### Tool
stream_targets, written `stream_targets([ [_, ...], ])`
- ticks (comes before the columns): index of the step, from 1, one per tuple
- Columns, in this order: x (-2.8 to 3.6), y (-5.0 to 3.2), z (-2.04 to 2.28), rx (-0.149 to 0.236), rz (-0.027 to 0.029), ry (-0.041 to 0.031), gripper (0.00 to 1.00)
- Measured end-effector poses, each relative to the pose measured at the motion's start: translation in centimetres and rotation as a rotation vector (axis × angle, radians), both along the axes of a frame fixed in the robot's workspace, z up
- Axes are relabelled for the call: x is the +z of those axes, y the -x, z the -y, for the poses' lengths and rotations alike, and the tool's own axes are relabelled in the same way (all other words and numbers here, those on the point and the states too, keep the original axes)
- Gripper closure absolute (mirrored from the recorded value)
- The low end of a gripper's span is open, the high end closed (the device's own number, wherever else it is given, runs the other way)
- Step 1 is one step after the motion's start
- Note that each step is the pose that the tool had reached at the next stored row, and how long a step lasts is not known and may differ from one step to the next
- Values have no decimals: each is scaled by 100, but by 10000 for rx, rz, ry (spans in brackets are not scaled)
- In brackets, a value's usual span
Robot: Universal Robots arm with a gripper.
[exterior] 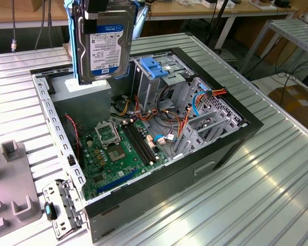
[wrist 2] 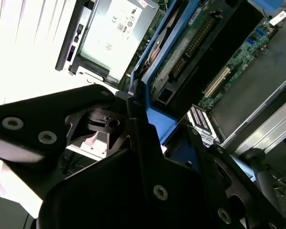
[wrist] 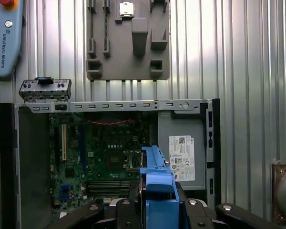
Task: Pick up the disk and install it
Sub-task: 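Insert the disk into the insertion slot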
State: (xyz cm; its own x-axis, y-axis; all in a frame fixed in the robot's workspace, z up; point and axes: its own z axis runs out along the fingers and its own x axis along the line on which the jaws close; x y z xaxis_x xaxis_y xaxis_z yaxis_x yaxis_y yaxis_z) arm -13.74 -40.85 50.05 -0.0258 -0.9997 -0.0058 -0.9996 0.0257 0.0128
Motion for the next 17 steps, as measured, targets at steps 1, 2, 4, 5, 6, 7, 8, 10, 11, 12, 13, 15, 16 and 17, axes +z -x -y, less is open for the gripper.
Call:
stream_targets([
  [1,-1,-1,6,1,1,-1,63],
  [2,0,-2,12,0,0,0,63],
  [4,-1,-3,22,0,1,-1,63],
  [5,-1,-4,30,0,1,-1,63],
  [6,-1,-5,34,0,1,-1,63],
  [7,-1,-5,39,0,0,0,63],
  [8,-1,-5,46,0,0,-1,63],
  [10,-1,-7,61,0,0,0,63],
  [11,-1,-8,70,0,0,0,63],
  [12,-1,-8,86,0,0,0,63],
  [13,-1,-9,98,0,1,-1,63],
  [15,-1,-10,125,0,1,0,63],
  [16,-1,-10,134,0,0,0,63],
  [17,-1,-10,147,0,0,0,63],
])
